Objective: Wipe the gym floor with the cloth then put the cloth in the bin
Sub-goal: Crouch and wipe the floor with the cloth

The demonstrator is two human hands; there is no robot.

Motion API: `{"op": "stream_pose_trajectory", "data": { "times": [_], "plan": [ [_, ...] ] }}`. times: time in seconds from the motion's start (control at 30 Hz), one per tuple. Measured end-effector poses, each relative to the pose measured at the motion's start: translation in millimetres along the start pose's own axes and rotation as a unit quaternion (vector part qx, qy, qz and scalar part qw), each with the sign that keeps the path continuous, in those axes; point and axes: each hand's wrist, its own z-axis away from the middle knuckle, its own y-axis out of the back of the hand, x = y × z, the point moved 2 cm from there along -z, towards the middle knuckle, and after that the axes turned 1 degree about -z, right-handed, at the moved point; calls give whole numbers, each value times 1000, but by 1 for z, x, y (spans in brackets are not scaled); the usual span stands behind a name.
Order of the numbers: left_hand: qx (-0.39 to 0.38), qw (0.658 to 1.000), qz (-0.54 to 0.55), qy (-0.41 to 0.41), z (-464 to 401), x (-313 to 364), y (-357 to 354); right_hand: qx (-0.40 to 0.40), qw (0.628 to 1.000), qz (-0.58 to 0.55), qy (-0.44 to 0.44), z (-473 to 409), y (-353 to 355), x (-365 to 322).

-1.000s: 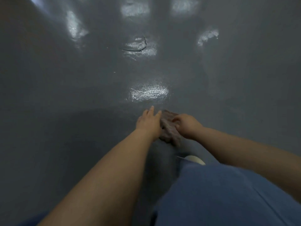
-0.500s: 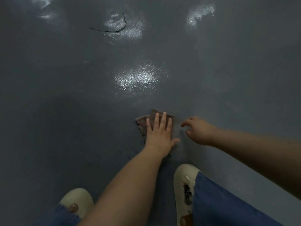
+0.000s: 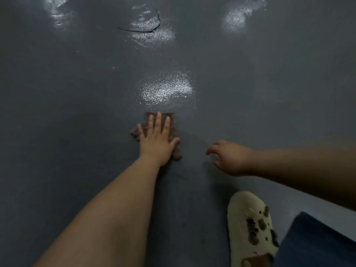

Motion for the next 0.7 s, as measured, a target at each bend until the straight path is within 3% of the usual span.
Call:
{"op": "stream_pose_trajectory", "data": {
  "times": [0.13,0.23,0.3,0.37,0.43,0.53,0.6,0.7],
  "plan": [
    [12,980,96,171,-4,-20,2,107,992,-41,-57,-26,-10,-5],
    [22,976,125,175,-1,-9,-2,211,964,-104,-122,-38,-23,-13],
    [12,991,96,96,14,13,-13,261,947,-128,-134,-40,-32,-19],
    [10,997,55,-54,40,41,-27,285,939,-139,-131,-39,-38,-19],
    [-22,980,-9,-196,59,54,-37,287,941,-127,-125,-38,-42,-15],
    [-25,956,-87,-278,44,36,-30,296,942,-103,-117,-40,-46,-12],
    [-5,963,-95,-253,22,16,-19,321,932,-111,-124,-40,-47,-12],
    [4,998,-14,-67,-5,-31,-1,330,925,-125,-141,-43,-51,-18]
  ]
}}
